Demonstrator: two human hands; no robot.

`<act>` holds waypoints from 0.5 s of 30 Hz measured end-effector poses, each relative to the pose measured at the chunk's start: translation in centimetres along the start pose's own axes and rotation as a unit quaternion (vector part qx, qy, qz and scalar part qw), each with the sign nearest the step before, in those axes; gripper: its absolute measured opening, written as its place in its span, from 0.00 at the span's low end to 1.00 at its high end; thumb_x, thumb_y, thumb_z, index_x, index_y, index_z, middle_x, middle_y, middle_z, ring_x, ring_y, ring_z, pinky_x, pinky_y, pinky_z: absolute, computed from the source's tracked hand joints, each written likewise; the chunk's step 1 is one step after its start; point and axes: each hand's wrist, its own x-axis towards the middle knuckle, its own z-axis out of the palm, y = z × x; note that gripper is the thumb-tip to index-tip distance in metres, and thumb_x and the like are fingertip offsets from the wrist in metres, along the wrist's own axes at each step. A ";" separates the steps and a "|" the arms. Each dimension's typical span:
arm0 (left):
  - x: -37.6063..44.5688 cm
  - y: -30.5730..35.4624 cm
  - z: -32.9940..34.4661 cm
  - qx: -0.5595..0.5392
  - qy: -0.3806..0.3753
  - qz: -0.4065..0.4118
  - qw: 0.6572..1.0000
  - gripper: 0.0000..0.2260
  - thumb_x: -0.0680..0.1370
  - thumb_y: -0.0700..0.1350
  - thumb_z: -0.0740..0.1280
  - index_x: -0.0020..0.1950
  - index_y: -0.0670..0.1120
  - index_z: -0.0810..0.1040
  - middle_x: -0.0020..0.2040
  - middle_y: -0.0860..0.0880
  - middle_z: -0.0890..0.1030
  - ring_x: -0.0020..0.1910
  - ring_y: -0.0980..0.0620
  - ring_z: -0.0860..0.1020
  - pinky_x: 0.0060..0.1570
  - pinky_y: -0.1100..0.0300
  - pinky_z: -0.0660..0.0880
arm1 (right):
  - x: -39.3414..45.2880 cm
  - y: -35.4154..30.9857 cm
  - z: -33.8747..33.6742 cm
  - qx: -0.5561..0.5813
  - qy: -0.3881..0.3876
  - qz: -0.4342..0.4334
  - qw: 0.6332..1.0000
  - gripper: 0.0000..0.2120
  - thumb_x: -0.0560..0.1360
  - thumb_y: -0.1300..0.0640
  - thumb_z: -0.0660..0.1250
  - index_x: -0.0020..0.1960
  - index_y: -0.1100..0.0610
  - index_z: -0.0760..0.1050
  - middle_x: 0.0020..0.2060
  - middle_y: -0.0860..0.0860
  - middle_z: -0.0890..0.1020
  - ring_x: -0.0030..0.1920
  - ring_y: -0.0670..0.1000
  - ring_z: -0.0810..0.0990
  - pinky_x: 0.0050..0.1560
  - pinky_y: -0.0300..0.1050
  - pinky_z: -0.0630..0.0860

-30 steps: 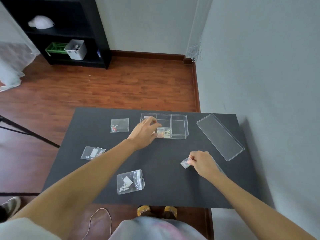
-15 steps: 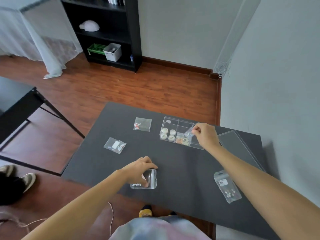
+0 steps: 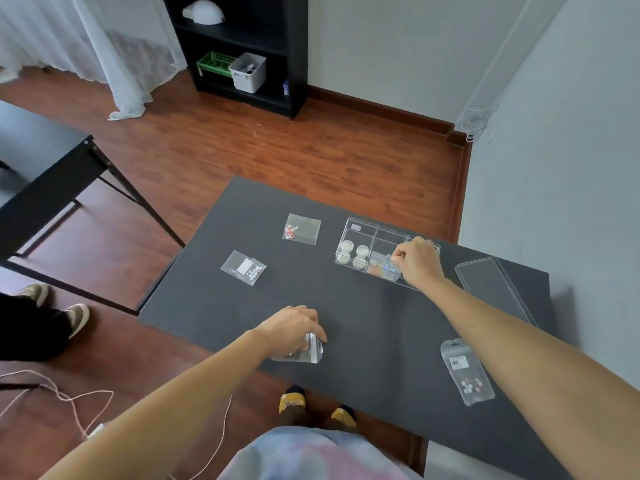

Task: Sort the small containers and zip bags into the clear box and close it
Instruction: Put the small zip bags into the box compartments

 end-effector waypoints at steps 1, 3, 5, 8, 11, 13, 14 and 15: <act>0.1 0.0 -0.2 -0.010 -0.005 -0.005 1.000 0.20 0.75 0.38 0.62 0.63 0.55 0.78 0.59 0.50 0.76 0.59 0.48 0.74 0.58 0.54 0.72 | 0.1 0.1 0.1 -0.005 0.000 -0.002 1.000 0.07 0.75 0.59 0.68 0.46 0.57 0.85 0.49 0.60 0.80 0.53 0.61 0.74 0.55 0.52 0.73; 0.4 0.1 -0.6 -0.025 -0.010 -0.012 1.000 0.18 0.76 0.38 0.63 0.63 0.53 0.78 0.59 0.50 0.77 0.58 0.47 0.77 0.56 0.52 0.75 | 0.1 0.2 0.3 -0.012 0.000 -0.006 1.000 0.08 0.76 0.58 0.68 0.50 0.57 0.85 0.51 0.61 0.79 0.54 0.62 0.74 0.57 0.53 0.73; 0.7 0.0 -1.0 -0.021 -0.009 -0.017 1.000 0.15 0.77 0.39 0.64 0.62 0.51 0.78 0.59 0.49 0.77 0.57 0.47 0.77 0.55 0.51 0.75 | 0.2 0.4 0.5 -0.003 0.001 -0.006 1.000 0.10 0.76 0.58 0.68 0.56 0.57 0.83 0.53 0.61 0.78 0.55 0.62 0.74 0.59 0.53 0.73; 1.1 0.1 -1.7 -0.020 0.017 -0.030 0.999 0.11 0.78 0.40 0.65 0.59 0.49 0.78 0.58 0.48 0.75 0.53 0.44 0.79 0.51 0.51 0.76 | -0.3 0.6 0.5 0.023 0.011 -0.012 1.000 0.15 0.76 0.57 0.68 0.62 0.56 0.78 0.53 0.60 0.78 0.56 0.60 0.75 0.61 0.53 0.71; 1.6 0.4 -2.5 -0.039 0.051 -0.035 0.997 0.09 0.77 0.40 0.66 0.56 0.47 0.80 0.59 0.48 0.73 0.50 0.44 0.79 0.50 0.53 0.76 | -1.6 1.0 0.2 0.077 0.045 -0.020 0.996 0.15 0.76 0.58 0.66 0.63 0.56 0.77 0.53 0.58 0.77 0.56 0.58 0.75 0.62 0.52 0.70; 1.9 0.6 -3.2 -0.055 0.065 -0.032 0.996 0.08 0.78 0.41 0.67 0.56 0.47 0.81 0.59 0.48 0.74 0.51 0.45 0.79 0.52 0.53 0.75 | -2.8 1.9 -0.1 0.101 0.068 -0.024 0.992 0.14 0.76 0.59 0.66 0.62 0.57 0.77 0.51 0.57 0.77 0.55 0.58 0.75 0.61 0.53 0.71; 2.1 0.8 -3.6 -0.067 0.071 -0.031 0.995 0.08 0.78 0.42 0.67 0.55 0.46 0.82 0.58 0.48 0.75 0.51 0.46 0.79 0.53 0.54 0.75 | -3.4 2.4 -0.2 0.109 0.074 -0.025 0.991 0.14 0.77 0.59 0.66 0.62 0.58 0.77 0.51 0.57 0.77 0.54 0.57 0.75 0.60 0.53 0.72; 2.2 1.0 -4.0 -0.078 0.077 -0.029 0.994 0.08 0.78 0.42 0.67 0.55 0.46 0.82 0.57 0.48 0.76 0.51 0.47 0.79 0.54 0.54 0.75 | -4.1 3.0 -0.3 0.115 0.077 -0.023 0.990 0.13 0.77 0.60 0.66 0.61 0.58 0.77 0.50 0.57 0.77 0.53 0.57 0.75 0.59 0.53 0.73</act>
